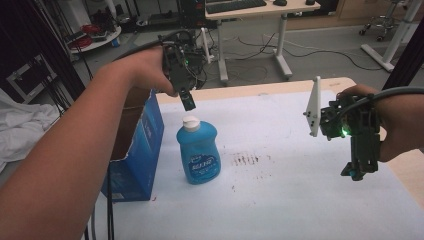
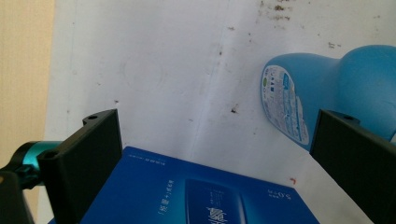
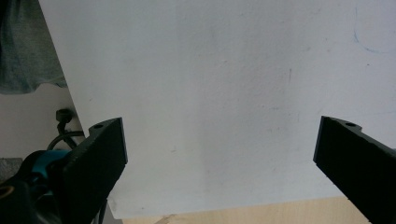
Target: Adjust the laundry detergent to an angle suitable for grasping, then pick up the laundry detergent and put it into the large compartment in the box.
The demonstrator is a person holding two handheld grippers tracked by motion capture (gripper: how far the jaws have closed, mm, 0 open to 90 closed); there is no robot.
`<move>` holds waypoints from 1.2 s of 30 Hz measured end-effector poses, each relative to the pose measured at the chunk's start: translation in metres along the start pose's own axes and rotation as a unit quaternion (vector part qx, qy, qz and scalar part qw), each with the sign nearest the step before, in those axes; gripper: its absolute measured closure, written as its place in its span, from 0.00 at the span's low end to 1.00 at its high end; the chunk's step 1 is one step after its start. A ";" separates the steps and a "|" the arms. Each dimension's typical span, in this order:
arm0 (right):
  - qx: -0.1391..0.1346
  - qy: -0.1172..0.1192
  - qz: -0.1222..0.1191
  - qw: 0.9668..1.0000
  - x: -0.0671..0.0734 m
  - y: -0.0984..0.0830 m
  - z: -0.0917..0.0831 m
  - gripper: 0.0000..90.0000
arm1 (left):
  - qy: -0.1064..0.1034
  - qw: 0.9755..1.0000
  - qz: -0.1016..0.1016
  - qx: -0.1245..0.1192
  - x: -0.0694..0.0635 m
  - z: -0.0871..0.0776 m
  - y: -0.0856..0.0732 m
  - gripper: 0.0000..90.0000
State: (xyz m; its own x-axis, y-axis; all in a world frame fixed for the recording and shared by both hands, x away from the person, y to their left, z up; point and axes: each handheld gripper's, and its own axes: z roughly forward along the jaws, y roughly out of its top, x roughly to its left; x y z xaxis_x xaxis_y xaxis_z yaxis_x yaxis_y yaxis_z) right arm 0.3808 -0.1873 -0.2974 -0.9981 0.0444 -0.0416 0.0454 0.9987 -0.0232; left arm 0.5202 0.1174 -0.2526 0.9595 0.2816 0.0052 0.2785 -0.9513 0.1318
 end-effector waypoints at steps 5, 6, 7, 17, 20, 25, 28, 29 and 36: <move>-0.002 0.002 0.000 1.000 0.001 0.001 -0.001 0.02 | 0.000 1.000 -0.001 0.008 0.001 0.002 -0.002 0.03; -0.002 0.002 -0.001 1.000 0.001 0.000 -0.002 0.02 | 0.000 1.000 -0.003 0.006 0.001 0.002 -0.001 0.03; 0.000 0.002 0.001 1.000 0.001 -0.002 -0.002 0.02 | 0.000 1.000 -0.003 0.006 0.001 0.002 -0.001 0.03; 0.001 0.002 0.004 1.000 0.000 -0.005 0.000 0.02 | -0.002 1.000 0.004 0.002 0.002 0.005 0.005 0.03; 0.003 0.002 0.007 1.000 0.000 -0.005 0.000 0.02 | -0.003 1.000 0.003 0.002 0.002 0.005 0.005 0.03; 0.003 0.003 0.002 1.000 -0.002 -0.004 0.001 0.02 | -0.020 1.000 0.003 -0.014 0.002 -0.002 0.001 0.03; 0.002 0.001 0.001 1.000 -0.003 -0.003 0.003 0.02 | -0.023 0.999 0.005 -0.021 0.001 -0.012 -0.004 0.03; 0.005 0.001 0.000 1.000 -0.004 -0.003 0.004 0.02 | -0.024 0.999 0.004 -0.024 0.000 -0.016 -0.005 0.03; 0.005 -0.002 -0.010 1.000 -0.004 0.001 0.006 0.02 | -0.023 0.999 0.007 -0.041 -0.013 -0.038 -0.017 0.03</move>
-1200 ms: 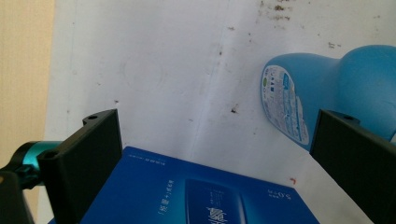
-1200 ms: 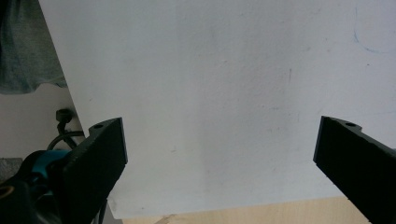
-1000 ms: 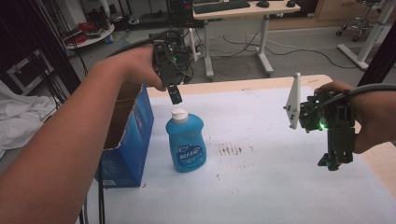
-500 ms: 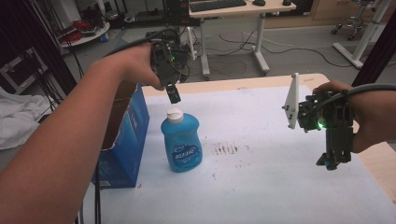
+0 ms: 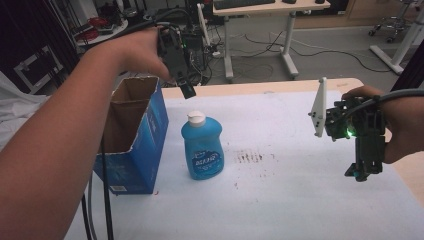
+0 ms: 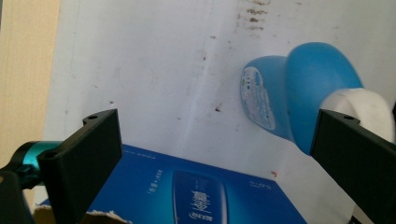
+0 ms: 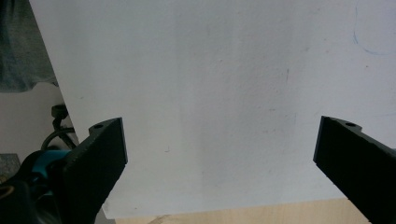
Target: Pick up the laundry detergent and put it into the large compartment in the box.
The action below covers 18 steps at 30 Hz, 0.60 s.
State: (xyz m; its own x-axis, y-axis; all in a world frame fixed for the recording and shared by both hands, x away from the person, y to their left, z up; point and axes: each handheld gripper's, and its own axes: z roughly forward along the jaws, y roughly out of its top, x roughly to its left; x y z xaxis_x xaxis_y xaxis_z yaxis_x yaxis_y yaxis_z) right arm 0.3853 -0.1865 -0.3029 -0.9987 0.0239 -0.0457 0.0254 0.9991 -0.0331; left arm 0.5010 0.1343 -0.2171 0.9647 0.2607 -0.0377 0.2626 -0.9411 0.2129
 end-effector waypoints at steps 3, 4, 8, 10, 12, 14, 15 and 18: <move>0.003 -0.002 0.002 1.000 0.000 0.000 0.000 0.02 | -0.001 1.000 -0.001 -0.005 -0.006 -0.007 -0.004 0.03; 0.003 -0.003 0.002 1.000 0.000 -0.001 0.000 0.02 | -0.002 1.000 -0.002 -0.010 -0.008 -0.008 -0.005 0.03; 0.004 -0.004 0.006 1.000 0.001 -0.002 -0.001 0.02 | -0.004 1.000 -0.004 -0.008 -0.016 -0.015 -0.007 0.03; 0.002 -0.004 0.007 1.000 0.001 -0.003 -0.001 0.02 | -0.002 1.000 -0.005 -0.002 -0.021 -0.016 -0.007 0.03; 0.001 -0.004 0.007 1.000 0.000 -0.004 -0.001 0.02 | 0.002 1.000 -0.004 0.000 -0.027 -0.016 -0.007 0.03; 0.002 -0.005 0.007 1.000 0.000 -0.003 -0.001 0.02 | 0.006 1.000 -0.005 -0.002 -0.032 -0.017 -0.008 0.03; 0.003 -0.006 0.007 1.000 0.000 -0.002 -0.001 0.02 | 0.005 1.000 -0.005 -0.002 -0.035 -0.017 -0.008 0.03; 0.007 -0.007 0.004 1.000 0.001 -0.001 0.000 0.02 | 0.009 1.000 -0.002 -0.003 -0.043 -0.016 -0.009 0.03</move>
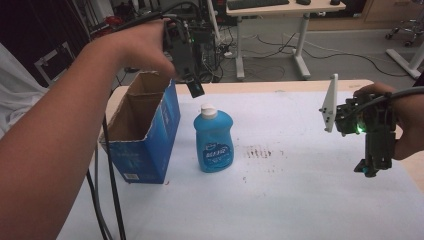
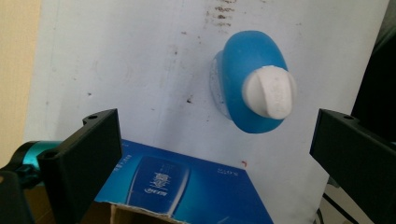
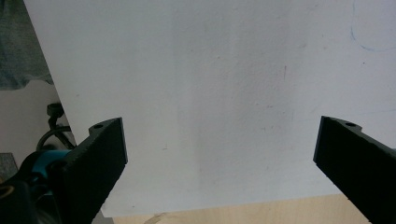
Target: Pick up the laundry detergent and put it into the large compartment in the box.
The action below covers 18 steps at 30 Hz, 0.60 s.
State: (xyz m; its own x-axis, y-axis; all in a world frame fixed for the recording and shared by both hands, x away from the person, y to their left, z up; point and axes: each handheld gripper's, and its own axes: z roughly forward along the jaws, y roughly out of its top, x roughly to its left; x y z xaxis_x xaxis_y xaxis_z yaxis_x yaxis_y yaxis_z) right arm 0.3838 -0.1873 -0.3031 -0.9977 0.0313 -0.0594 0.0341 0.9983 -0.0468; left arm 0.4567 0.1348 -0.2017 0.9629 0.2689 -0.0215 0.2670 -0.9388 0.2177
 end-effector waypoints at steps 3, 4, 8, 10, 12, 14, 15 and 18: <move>-0.001 0.001 -0.002 1.000 0.001 0.000 -0.001 0.02 | 0.002 1.000 0.002 0.003 -0.007 0.001 -0.001 0.03; -0.002 0.000 -0.002 1.000 0.002 0.000 -0.001 0.02 | 0.002 1.000 0.002 0.004 -0.010 0.001 -0.001 0.03; -0.001 -0.004 -0.004 1.000 0.004 0.000 -0.002 0.02 | 0.003 1.000 0.003 0.008 -0.016 0.005 0.001 0.03; -0.002 -0.005 -0.002 1.000 0.005 0.000 -0.002 0.02 | 0.002 1.000 0.005 0.011 -0.019 0.009 0.003 0.03; -0.002 -0.006 -0.003 1.000 0.007 0.000 -0.003 0.02 | 0.001 1.000 0.006 0.015 -0.021 0.014 0.005 0.03; -0.002 -0.007 -0.003 1.000 0.008 0.000 -0.002 0.02 | 0.000 1.000 0.008 0.021 -0.023 0.018 0.007 0.03; -0.001 -0.007 -0.003 1.000 0.008 0.000 -0.002 0.02 | 0.000 1.000 0.010 0.026 -0.023 0.020 0.009 0.03; 0.000 -0.006 -0.005 1.000 0.009 0.000 -0.002 0.02 | -0.001 0.999 0.011 0.031 -0.025 0.025 0.013 0.03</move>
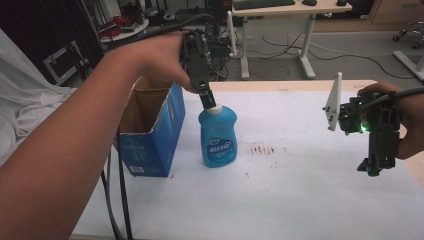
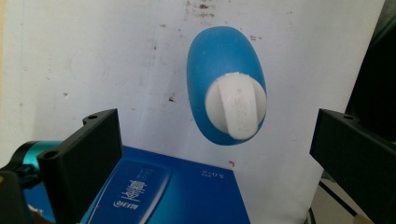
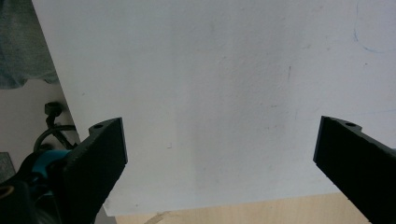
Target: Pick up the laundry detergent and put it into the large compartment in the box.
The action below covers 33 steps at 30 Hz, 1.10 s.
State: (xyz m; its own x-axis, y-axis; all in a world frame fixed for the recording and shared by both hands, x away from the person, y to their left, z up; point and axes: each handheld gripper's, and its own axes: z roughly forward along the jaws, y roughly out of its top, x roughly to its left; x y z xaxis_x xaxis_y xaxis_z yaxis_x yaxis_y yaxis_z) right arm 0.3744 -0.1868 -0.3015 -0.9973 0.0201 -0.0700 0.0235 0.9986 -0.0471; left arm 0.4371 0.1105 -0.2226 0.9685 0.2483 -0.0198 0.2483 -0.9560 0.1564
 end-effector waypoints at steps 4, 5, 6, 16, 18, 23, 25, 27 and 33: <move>-0.001 -0.001 -0.004 1.000 0.000 0.001 0.000 0.02 | -0.002 1.000 0.001 0.004 -0.002 0.006 0.005 0.03; -0.001 -0.001 -0.004 1.000 0.000 0.001 0.000 0.02 | -0.003 1.000 -0.001 0.005 -0.002 0.007 0.006 0.03; 0.000 -0.004 -0.001 1.000 0.000 0.001 0.000 0.02 | -0.005 1.000 0.001 0.006 -0.002 0.009 0.006 0.03; 0.002 -0.002 -0.007 1.000 -0.002 0.003 0.002 0.02 | -0.020 1.000 0.000 0.019 -0.002 0.035 0.012 0.03; 0.000 -0.002 -0.008 1.000 -0.002 0.003 0.003 0.02 | -0.022 1.000 -0.001 0.019 -0.002 0.040 0.013 0.03; -0.001 0.001 -0.004 1.000 -0.001 0.003 0.005 0.02 | -0.026 0.999 -0.001 0.025 -0.002 0.049 0.016 0.03; -0.001 -0.002 -0.008 1.000 -0.002 0.003 0.005 0.02 | -0.025 0.999 -0.001 0.028 -0.003 0.053 0.017 0.03; 0.001 0.002 -0.007 1.000 -0.001 0.002 0.005 0.02 | -0.029 0.999 0.000 0.030 -0.002 0.058 0.017 0.03; 0.001 0.002 -0.006 1.000 -0.001 0.002 0.005 0.02 | -0.033 0.999 -0.002 0.034 -0.002 0.066 0.017 0.03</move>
State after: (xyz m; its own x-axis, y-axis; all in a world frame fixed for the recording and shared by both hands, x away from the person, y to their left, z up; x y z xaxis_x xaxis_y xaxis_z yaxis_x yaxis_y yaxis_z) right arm 0.3755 -0.1853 -0.3067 -0.9978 0.0086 -0.0664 0.0119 0.9987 -0.0500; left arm 0.4403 0.0832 -0.2853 0.9663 0.2428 -0.0851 0.2501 -0.9641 0.0893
